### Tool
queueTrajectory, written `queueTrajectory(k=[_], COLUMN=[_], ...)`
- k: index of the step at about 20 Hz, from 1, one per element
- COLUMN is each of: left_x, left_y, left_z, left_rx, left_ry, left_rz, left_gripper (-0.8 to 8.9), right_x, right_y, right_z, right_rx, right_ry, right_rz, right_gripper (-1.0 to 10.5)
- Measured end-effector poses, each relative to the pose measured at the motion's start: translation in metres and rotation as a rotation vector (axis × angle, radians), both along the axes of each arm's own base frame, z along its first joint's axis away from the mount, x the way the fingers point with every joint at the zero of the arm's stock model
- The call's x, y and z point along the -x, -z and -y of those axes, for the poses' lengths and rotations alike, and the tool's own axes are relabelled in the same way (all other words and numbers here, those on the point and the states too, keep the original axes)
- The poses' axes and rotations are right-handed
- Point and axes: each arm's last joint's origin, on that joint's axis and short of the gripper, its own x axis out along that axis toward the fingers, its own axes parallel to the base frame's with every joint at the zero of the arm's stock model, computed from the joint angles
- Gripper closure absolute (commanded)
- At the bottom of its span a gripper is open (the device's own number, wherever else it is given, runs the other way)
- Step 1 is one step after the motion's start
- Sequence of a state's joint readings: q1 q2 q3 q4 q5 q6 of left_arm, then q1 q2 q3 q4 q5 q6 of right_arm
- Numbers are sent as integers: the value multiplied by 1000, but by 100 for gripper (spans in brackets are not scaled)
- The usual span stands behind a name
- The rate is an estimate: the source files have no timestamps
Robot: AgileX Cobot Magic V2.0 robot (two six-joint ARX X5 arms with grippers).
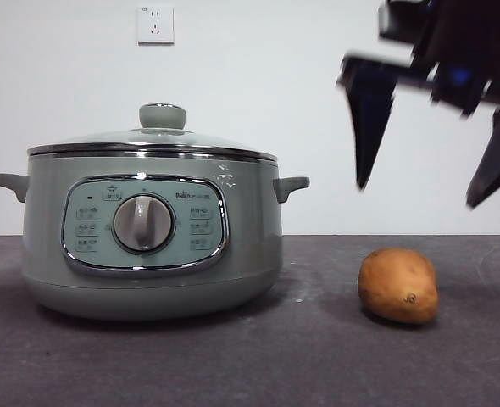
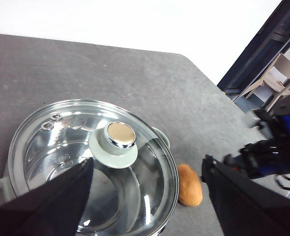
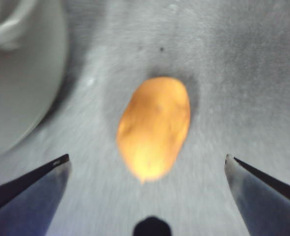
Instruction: Pick up the potato,open the lid,put the potato in the pot,close the lid
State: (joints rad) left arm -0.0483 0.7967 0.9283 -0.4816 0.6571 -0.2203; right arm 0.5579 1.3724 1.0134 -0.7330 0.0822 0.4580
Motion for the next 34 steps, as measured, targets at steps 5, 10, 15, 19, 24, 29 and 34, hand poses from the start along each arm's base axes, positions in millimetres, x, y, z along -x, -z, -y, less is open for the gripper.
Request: queueTrajectory(k=[5,10,15,19,24,29,34], left_x=[0,0,1,1,0,-20,-49], left_y=[0,1,2,4,5,6,-8], left_z=[0,0,0,0,0,13,58], left_rx=[0,-1,-1,-7,-8,-72,-220], left_ry=[0,0,0,-10,-14,-48,-41], left_rz=[-3,-14,-24,-45,-50,-63,-27], left_gripper=[438,438,438,438,437,437,437], right_x=[-30,-38,-39,-35,0,45,67], right_y=[46,69,69,62,4,-48,-65], right_z=[-17,-21,-22,-19,2,30,43], right_rx=[30,59,58,62,52,5,-22], right_ry=[29,38,31,16,-64,-104,-108], right_rz=[-69,-121,-113,-115,-26,117,175], right_gripper=[384,627,957,957,955,955,954])
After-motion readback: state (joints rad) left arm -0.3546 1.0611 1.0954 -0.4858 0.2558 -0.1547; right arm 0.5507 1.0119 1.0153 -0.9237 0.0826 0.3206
